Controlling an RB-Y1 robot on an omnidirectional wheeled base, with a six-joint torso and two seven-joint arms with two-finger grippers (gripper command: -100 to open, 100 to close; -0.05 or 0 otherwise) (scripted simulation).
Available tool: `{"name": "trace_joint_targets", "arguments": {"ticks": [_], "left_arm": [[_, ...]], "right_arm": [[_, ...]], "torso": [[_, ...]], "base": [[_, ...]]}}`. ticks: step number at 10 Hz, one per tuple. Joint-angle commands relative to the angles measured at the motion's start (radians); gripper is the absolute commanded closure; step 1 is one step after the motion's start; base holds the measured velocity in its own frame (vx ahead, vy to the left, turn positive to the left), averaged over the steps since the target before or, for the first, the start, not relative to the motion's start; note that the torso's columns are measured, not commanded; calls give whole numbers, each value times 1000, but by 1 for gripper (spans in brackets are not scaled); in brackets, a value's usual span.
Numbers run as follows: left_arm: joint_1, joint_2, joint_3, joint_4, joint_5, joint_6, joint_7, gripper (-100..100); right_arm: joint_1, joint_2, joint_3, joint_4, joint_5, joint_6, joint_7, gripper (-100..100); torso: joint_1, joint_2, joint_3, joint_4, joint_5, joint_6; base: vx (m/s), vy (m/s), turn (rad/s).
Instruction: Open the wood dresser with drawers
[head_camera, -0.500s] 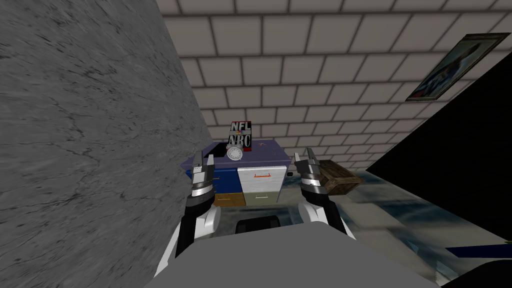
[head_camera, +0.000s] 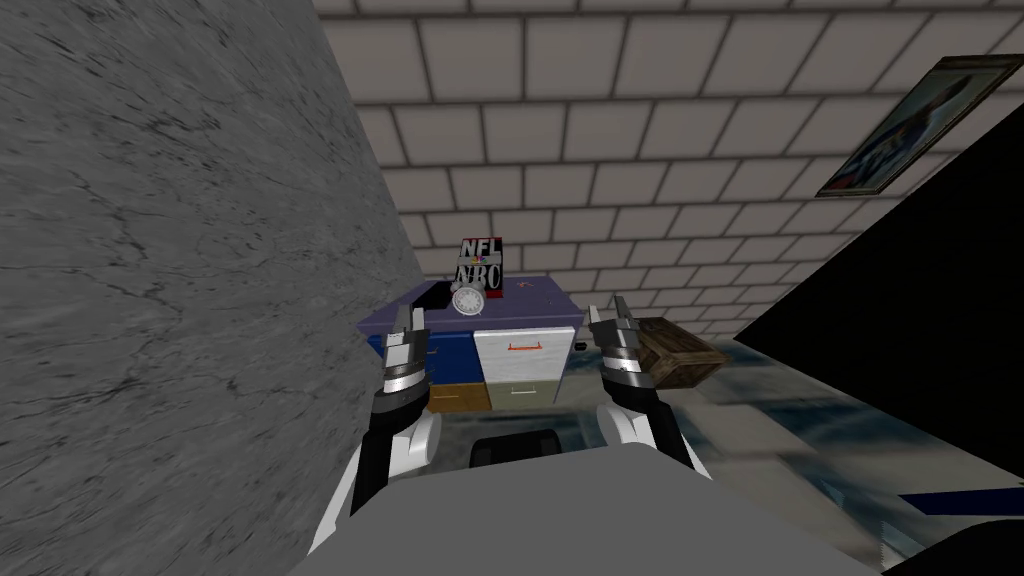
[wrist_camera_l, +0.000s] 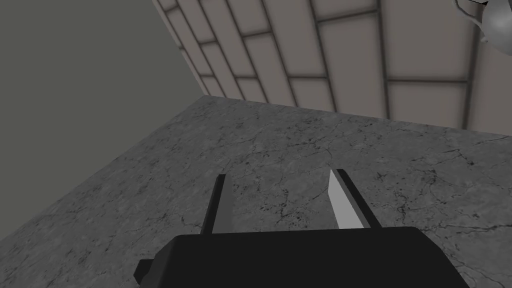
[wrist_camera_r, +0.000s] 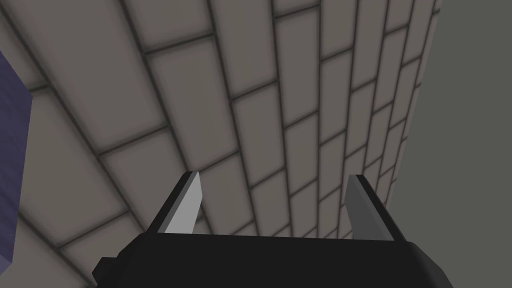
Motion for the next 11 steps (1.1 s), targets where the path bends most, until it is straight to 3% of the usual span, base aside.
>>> {"name": "trace_joint_targets", "arguments": {"ticks": [1,4,5,7,11], "left_arm": [[0,0,0,0,0,0,0,0],[0,0,0,0,0,0,0,0],[-2,38,0,8,-1,2,0,-100],[-5,91,0,25,-2,8,-1,-100],[-20,176,-2,95,-9,29,-5,-100]], "right_arm": [[0,0,0,0,0,0,0,0],[0,0,0,0,0,0,0,0],[0,0,0,0,0,0,0,0],[0,0,0,0,0,0,0,0],[0,0,0,0,0,0,0,0]], "torso": [[0,74,-147,74,0,0],[0,296,-590,295,0,0],[0,369,-738,369,0,0],[0,413,-826,412,0,0],[0,416,-832,416,0,0]], "base": [[0,0,0],[0,0,0],[4,-7,-4],[-1,-23,-6],[0,-44,-12]]}}
